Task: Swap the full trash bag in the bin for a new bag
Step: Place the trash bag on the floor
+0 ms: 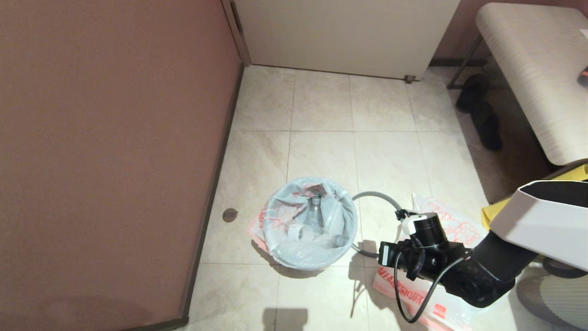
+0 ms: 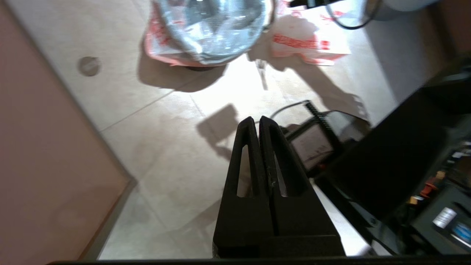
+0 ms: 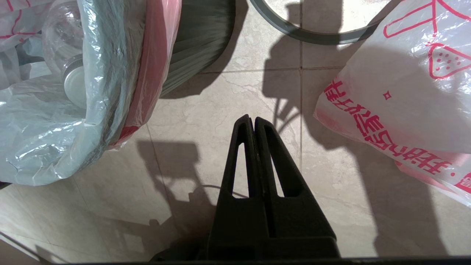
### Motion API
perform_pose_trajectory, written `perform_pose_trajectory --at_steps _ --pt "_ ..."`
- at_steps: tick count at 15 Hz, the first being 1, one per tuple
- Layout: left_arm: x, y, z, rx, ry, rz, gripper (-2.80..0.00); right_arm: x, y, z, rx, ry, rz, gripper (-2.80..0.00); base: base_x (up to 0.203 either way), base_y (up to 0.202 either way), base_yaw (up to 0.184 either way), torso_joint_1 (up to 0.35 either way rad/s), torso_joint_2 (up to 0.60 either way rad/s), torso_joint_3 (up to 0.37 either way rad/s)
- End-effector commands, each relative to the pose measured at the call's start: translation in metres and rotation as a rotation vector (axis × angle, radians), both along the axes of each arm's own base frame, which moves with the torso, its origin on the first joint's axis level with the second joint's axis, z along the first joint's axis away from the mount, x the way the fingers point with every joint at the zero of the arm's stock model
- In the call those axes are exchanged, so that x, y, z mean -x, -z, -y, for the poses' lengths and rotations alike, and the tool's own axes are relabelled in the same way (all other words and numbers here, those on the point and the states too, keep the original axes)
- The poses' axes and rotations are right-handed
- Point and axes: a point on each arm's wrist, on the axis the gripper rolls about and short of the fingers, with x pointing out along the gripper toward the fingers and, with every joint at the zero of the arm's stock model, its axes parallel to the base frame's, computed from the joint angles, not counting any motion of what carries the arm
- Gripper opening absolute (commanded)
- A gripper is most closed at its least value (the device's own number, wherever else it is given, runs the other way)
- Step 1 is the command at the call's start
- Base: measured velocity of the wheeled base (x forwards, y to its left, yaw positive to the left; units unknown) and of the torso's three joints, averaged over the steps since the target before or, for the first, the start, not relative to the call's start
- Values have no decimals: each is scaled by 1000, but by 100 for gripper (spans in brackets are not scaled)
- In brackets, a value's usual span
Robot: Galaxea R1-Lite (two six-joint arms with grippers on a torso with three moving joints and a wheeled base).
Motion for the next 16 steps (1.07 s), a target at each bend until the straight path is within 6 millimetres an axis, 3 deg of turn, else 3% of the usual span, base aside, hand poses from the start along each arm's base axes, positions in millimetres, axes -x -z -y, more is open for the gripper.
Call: perform_pose_trajectory --at_steps 1,5,8,12,16 --pt "23 24 4 -34 -136 66 -280 0 0 0 -2 3 2 -280 0 0 0 0 0 0" --pt "21 56 31 -26 -405 173 -280 0 4 0 5 7 -5 -280 0 0 0 0 0 0" --pt "36 76 52 56 -397 187 -280 -1 8 0 1 7 7 -280 0 0 0 0 0 0" --pt "58 52 36 192 -163 14 -280 -1 10 0 2 7 6 -280 0 0 0 0 0 0" --pt "70 73 31 203 -191 -98 -280 -1 10 0 2 7 7 -280 0 0 0 0 0 0"
